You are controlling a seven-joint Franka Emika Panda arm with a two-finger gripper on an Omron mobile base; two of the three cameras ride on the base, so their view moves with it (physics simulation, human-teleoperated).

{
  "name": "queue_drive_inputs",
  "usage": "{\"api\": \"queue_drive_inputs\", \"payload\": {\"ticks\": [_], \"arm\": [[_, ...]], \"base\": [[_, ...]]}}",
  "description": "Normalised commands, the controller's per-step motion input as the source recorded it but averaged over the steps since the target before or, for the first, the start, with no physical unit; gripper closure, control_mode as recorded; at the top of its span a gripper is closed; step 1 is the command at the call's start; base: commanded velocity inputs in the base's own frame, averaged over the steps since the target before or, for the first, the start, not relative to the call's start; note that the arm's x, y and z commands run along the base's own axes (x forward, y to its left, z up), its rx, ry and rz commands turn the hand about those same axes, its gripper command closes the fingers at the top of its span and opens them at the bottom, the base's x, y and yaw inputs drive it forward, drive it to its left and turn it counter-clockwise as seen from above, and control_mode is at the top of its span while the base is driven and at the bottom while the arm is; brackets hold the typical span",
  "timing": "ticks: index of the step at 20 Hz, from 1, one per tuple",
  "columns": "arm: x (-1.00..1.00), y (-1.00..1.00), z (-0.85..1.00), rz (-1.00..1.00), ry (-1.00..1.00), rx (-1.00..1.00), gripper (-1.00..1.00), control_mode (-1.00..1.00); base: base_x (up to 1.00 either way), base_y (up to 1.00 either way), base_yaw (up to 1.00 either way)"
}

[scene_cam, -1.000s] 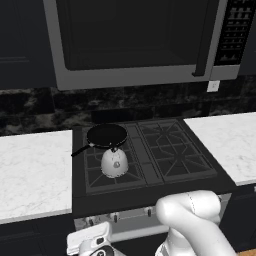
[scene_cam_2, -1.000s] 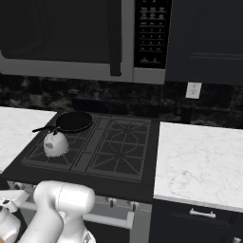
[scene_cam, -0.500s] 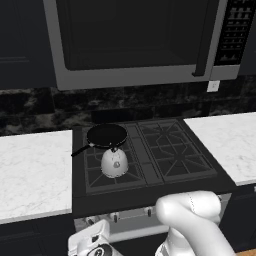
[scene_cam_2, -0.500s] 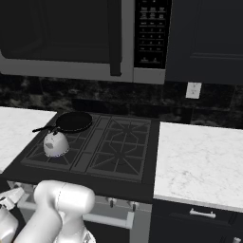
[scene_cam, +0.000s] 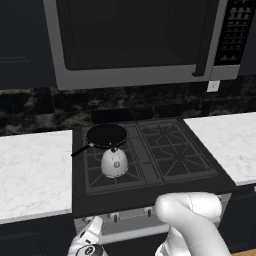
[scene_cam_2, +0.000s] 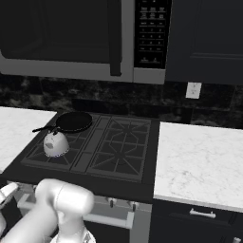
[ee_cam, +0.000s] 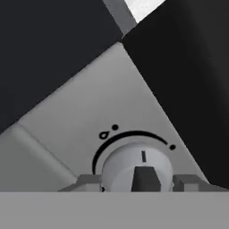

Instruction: Pick the kettle from the counter and place it on a stove burner. Then turn the burner on.

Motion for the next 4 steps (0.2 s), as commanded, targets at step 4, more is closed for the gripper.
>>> {"api": "queue_drive_inputs", "payload": {"ticks": [4], "arm": [[0.44,0.64,0.36,0.03,0.25,-0.38,1.0,-1.0]], "base": [[0.0,0.0,0.0]]}}
